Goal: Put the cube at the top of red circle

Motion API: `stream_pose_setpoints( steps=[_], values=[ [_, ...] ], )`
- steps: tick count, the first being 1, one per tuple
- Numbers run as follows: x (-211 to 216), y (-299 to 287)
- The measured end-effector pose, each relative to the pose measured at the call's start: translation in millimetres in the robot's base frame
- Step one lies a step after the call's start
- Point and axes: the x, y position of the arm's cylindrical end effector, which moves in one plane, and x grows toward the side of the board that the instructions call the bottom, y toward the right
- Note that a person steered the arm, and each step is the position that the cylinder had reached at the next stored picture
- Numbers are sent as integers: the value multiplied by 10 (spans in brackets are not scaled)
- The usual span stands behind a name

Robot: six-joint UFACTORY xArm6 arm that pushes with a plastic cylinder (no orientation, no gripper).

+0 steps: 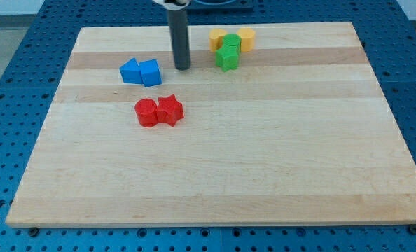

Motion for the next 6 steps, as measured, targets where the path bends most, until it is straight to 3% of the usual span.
stream_pose_setpoints(
  steps=[2, 6],
  values=[
    [-251, -433],
    [531, -445]
  ],
)
